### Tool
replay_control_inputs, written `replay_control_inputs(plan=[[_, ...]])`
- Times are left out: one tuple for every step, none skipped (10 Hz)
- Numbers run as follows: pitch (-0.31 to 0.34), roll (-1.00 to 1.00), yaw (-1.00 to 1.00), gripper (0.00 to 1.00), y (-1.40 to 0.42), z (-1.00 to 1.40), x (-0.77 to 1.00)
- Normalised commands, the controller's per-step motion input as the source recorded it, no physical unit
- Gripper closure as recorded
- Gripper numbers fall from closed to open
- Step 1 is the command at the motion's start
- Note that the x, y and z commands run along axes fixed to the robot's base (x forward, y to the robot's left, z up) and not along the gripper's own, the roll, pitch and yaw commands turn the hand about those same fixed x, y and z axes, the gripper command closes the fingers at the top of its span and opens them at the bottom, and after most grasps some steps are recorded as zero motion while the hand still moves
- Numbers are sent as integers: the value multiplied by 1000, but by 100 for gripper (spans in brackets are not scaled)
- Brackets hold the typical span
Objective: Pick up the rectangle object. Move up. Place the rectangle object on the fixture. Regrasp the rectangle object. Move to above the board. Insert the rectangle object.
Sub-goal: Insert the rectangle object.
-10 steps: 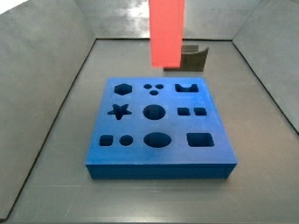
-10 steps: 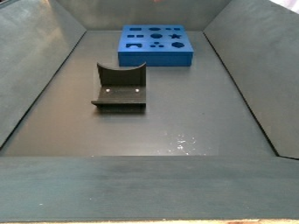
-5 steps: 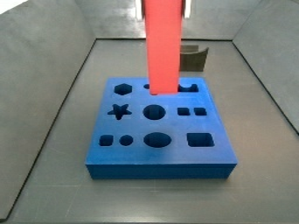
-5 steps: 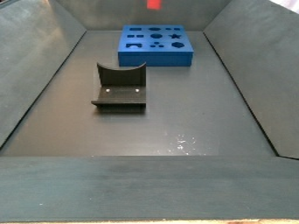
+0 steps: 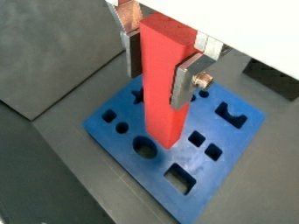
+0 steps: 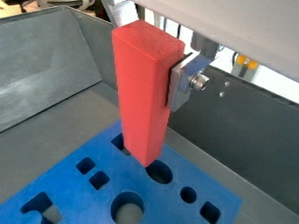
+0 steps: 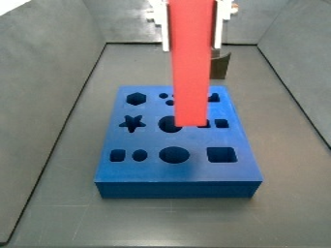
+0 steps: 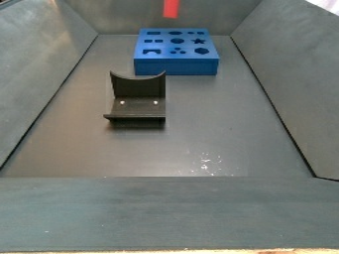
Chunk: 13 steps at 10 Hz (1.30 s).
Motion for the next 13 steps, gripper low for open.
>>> replay_control_inputs(plan=[[-37,-86,0,100,-89,-89,0],[-51,0,0,100,-89,-151,140],[-69,0,34,100,-169,-186,246],[-89,0,37,100,-217,-171,269],[-86,0,34,100,-240,-171,291],[-71,0,17,100,-246,-171,286],[29,26,0,100,-143,0,146],[0,0,0,100,-60,-43,0],[-20,191,6,100,-120,-126,117],[0,329,160,100,-166,-160,203],[-6,440,294,100,-189,-194,217],[0,520,217,100,-154,-160,106],[0,191,37,100,-63,-29,34]])
